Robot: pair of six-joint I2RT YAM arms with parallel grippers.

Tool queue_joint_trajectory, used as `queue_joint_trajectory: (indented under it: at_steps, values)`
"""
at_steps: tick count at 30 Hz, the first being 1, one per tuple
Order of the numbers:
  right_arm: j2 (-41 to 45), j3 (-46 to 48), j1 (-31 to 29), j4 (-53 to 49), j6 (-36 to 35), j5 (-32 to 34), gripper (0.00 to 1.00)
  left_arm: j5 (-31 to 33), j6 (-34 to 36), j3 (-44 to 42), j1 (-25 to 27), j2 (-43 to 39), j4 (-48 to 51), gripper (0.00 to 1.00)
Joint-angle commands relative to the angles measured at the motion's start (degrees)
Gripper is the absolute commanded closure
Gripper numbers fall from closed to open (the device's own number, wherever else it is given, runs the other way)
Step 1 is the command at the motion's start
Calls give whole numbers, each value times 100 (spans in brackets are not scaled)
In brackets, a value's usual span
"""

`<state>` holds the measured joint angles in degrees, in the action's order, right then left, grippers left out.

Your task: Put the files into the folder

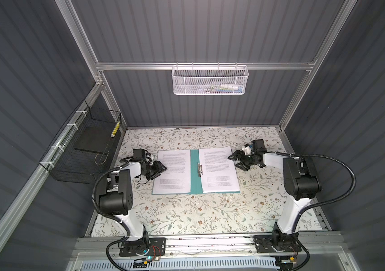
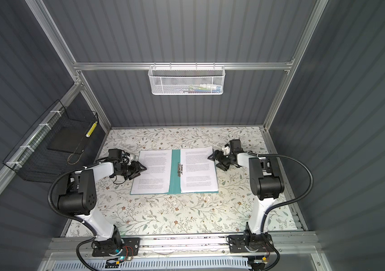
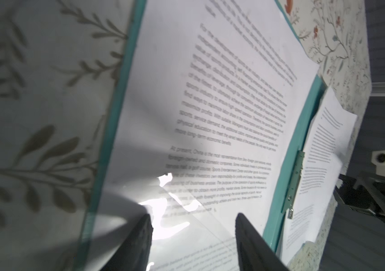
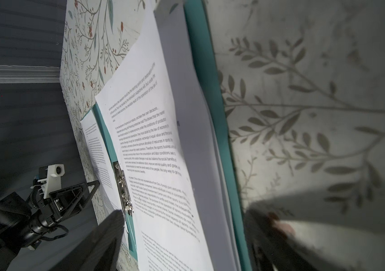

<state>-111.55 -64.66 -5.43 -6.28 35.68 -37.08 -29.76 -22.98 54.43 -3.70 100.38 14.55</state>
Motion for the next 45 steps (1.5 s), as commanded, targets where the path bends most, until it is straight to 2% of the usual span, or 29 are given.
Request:
queue_joint_trajectory:
  at_steps: [1, 5, 10, 20, 25, 28, 32, 41, 45]
  values:
    - [-113, -70, 55, -792, -299, 523, 17, 132, 63, -132, 28, -106, 296, 41]
    - [44, -73, 110, -992, -425, 694, 17, 1250, 68, -251, 28, -776, 887, 37]
    - [22, -37, 112, -963, -400, 598, 17, 2233, 48, -371, 26, -1238, 1640, 35]
    - [-7, -2, 104, -838, -420, 459, 17, 2255, 13, -597, 301, -1050, 1881, 33]
    - [-171, -2, 95, -704, -419, 219, 16, 1669, 50, -827, 432, -854, 1534, 31]
    - [-281, -27, 86, -630, -413, 34, 16, 806, -88, -1192, 423, -980, 850, 31]
    - [-389, -46, 86, -581, -395, -183, 16, 76, -287, -1489, 423, -1170, 96, 31]
    - [-582, -55, 86, -593, -387, -273, 16, -1312, -881, -1982, 423, -1304, -1784, 35]
    - [-614, -46, 86, -598, -404, -256, 16, -1659, -1134, -2157, 422, -1173, -2495, 37]
